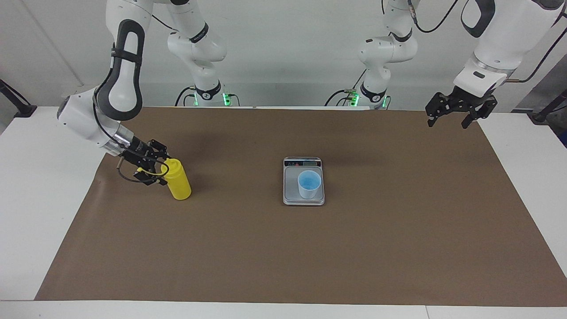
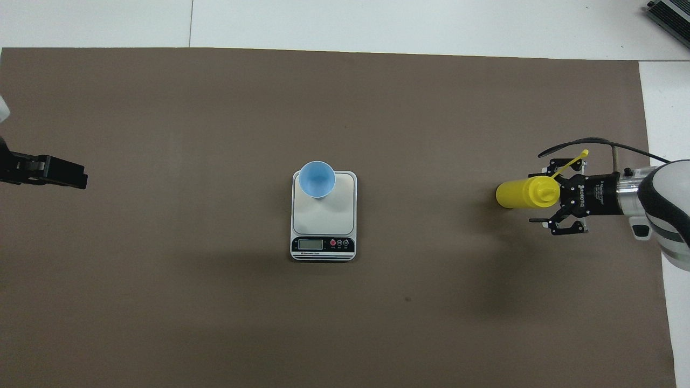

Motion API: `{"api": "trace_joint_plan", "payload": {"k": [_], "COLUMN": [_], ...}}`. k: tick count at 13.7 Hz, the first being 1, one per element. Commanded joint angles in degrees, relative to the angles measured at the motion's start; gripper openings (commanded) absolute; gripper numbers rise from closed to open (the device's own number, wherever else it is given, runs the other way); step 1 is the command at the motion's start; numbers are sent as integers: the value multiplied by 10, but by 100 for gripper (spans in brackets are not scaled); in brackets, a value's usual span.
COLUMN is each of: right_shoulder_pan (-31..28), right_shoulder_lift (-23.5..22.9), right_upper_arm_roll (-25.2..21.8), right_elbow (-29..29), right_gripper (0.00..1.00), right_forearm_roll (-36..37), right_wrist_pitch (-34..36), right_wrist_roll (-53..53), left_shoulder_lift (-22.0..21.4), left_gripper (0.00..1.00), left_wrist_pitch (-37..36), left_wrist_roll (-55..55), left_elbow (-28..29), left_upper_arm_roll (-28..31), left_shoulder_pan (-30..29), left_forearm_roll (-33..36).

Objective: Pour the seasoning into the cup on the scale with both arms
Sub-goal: 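Open the right gripper and draw it back from the bottle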

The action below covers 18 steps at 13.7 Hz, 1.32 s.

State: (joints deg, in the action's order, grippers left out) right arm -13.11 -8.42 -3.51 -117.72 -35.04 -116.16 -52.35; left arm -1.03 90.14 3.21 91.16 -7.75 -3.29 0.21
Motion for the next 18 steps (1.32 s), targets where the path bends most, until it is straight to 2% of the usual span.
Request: {"api": "trace_joint_plan", "payload": {"k": [1,4,7,9,13,16,18], "right_shoulder_pan": [-20,-24,-20,-10,16,65,99], "right_shoulder_lift": [5,4,10,29,68,86,98], "right_upper_arm_roll": [1,1,2,4,10,11,11], "right_elbow": [31,71,104,116,110,109,109], "right_gripper": [100,100,100,100,100,100,100], "right_forearm_roll": [44,89,175,234,265,313,316], "right_wrist_pitch": [-1,-4,-15,-15,2,57,95], "right_wrist_roll": [31,30,34,59,138,251,329], "left_shoulder_lift": [2,-1,-2,-3,-4,-4,-4], "left_gripper": [100,100,100,100,100,100,100], "left_wrist_pitch": [-10,-10,-10,-10,-10,-9,-10], "left_wrist_roll": [8,7,6,7,7,7,7], "left_elbow": [-6,-5,-5,-1,0,-1,0], "left_upper_arm_roll": [-2,-2,-2,-2,-2,-2,-2], "left_shoulder_pan": [-6,-5,-4,-3,-5,-5,-6], "left_forearm_roll": [6,6,6,6,6,6,6]}}
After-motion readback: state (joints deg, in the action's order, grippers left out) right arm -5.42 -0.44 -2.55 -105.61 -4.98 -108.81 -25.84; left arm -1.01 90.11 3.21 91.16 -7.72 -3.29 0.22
